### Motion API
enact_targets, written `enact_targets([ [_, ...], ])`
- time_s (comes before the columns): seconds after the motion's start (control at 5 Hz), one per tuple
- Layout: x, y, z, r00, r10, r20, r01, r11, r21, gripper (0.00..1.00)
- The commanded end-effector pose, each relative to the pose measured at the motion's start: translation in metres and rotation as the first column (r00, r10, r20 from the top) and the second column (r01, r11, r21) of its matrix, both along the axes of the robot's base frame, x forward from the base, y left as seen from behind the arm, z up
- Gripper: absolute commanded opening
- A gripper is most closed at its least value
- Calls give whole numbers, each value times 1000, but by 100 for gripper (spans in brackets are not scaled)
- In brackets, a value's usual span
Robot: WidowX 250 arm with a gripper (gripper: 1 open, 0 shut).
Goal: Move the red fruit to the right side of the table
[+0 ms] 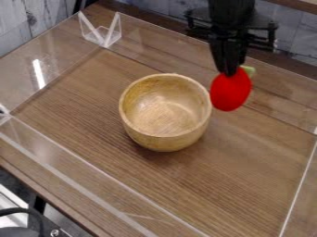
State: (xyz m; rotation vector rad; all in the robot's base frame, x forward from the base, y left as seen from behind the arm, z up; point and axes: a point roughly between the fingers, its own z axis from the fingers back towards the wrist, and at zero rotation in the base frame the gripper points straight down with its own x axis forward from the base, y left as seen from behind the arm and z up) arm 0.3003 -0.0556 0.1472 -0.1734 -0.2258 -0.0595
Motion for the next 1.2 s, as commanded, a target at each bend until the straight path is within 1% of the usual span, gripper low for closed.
enact_targets([
  [0.0,-15,-11,7,999,-39,33,39,999,-6,0],
  [0.4,-33,-29,-34,998,-62,7,62,998,-10,0],
  [0.6,-39,-35,-53,997,-74,-7,74,997,-21,0],
  [0.8,-41,-37,-72,996,-81,-23,81,997,-20,0],
  [1.0,-41,-39,-89,994,-106,-39,106,994,-16,0],
])
